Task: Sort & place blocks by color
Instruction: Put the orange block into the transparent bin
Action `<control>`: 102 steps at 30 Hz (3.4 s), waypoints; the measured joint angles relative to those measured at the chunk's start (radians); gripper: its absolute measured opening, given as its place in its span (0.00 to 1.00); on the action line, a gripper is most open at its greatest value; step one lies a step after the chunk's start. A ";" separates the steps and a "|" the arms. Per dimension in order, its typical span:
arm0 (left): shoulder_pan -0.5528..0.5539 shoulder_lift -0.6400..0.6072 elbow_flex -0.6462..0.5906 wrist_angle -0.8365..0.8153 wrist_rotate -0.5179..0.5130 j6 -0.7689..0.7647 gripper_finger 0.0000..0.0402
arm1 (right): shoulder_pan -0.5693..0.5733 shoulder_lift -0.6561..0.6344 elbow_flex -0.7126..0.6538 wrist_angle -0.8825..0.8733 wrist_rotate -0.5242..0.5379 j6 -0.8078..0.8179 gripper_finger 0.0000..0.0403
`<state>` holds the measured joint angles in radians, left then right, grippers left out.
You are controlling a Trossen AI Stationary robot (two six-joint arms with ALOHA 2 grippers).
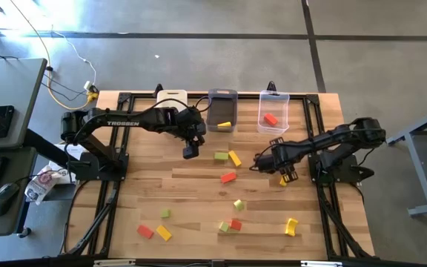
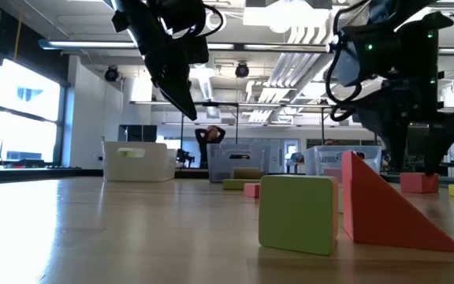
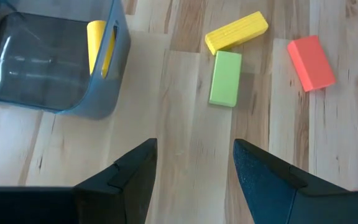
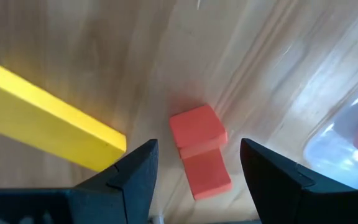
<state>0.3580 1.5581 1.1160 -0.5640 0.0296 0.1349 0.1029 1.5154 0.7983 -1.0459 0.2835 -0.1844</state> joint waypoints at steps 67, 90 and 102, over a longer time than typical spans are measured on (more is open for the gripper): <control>-0.001 0.001 0.000 -0.055 0.000 0.000 0.49 | -0.184 0.034 0.087 0.064 -0.040 0.172 0.27; -0.077 0.001 -0.023 -0.129 -0.019 0.000 0.49 | -0.529 -0.286 0.151 0.351 0.130 0.376 0.27; -0.093 0.001 -0.039 -0.190 -0.020 -0.031 0.49 | -0.741 -0.273 0.151 0.474 0.127 0.458 0.27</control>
<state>0.2647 1.5593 1.0771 -0.7543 0.0097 0.1043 -0.6378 1.2421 0.9491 -0.5724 0.4104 0.2738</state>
